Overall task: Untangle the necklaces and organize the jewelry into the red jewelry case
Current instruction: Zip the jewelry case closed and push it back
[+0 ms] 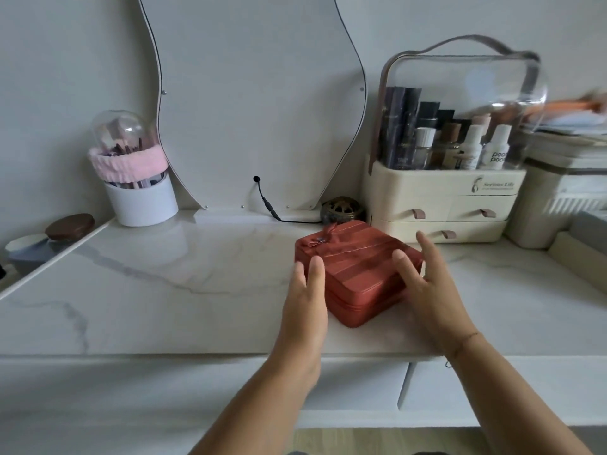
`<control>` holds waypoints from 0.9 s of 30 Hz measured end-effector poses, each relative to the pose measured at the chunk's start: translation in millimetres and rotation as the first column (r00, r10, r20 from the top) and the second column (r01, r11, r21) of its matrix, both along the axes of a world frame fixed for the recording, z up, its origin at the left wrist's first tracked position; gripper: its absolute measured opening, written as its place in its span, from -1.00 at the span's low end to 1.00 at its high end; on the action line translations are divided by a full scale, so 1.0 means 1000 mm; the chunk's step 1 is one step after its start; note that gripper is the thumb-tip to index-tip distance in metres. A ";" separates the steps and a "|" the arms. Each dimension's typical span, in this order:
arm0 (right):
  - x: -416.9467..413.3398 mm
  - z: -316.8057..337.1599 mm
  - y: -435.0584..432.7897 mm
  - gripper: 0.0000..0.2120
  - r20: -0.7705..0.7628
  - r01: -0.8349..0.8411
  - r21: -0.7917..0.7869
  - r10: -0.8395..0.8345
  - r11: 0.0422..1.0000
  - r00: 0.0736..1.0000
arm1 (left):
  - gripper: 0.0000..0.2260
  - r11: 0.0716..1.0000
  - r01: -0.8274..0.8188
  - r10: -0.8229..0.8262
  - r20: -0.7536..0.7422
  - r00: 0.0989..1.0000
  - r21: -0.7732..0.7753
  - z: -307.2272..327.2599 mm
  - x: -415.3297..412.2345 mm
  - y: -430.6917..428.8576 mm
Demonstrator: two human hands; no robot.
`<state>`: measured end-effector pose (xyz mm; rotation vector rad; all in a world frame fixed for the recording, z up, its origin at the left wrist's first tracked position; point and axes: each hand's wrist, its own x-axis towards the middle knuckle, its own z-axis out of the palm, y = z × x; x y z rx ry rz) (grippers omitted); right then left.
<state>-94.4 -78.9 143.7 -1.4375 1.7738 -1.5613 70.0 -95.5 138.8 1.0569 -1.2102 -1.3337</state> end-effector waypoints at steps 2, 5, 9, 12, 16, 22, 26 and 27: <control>-0.003 0.003 0.004 -0.52 0.124 -0.024 0.063 0.016 0.998 0.992 | -0.41 0.999 0.031 -0.031 0.000 1.000 0.009 -0.008 -0.013 0.007; -0.006 0.001 0.017 -0.70 0.096 0.021 0.042 -0.025 0.999 0.995 | -0.35 0.996 0.085 -0.086 -0.032 0.996 -0.013 -0.007 -0.020 -0.006; -0.006 -0.008 0.042 -0.64 0.128 0.042 -0.002 -0.041 0.999 0.991 | -0.12 0.987 0.162 -0.163 0.049 0.985 0.017 -0.010 -0.022 -0.028; -0.007 -0.009 0.053 -0.73 0.138 -0.007 -0.035 0.012 0.999 0.990 | -0.18 0.988 0.155 -0.153 0.141 0.978 -0.006 0.000 -0.024 -0.023; -0.024 -0.017 0.082 -0.73 0.282 0.161 -0.139 -0.117 0.977 0.952 | -0.44 0.946 -0.024 0.133 0.320 0.938 -0.323 -0.006 -0.032 0.024; -0.067 -0.083 0.151 -0.76 0.724 0.542 0.026 -0.389 0.840 0.569 | -0.60 0.458 0.301 0.201 0.428 0.881 -0.836 -0.086 -0.043 0.100; -0.099 -0.125 0.147 -0.85 0.917 0.343 0.249 -0.335 0.906 0.218 | -0.59 0.436 0.509 0.200 0.632 0.749 -0.742 -0.128 -0.059 0.104; -0.104 -0.130 0.144 -0.84 0.926 0.311 0.260 -0.328 0.914 0.189 | -0.59 0.445 0.523 0.215 0.653 0.726 -0.727 -0.132 -0.062 0.103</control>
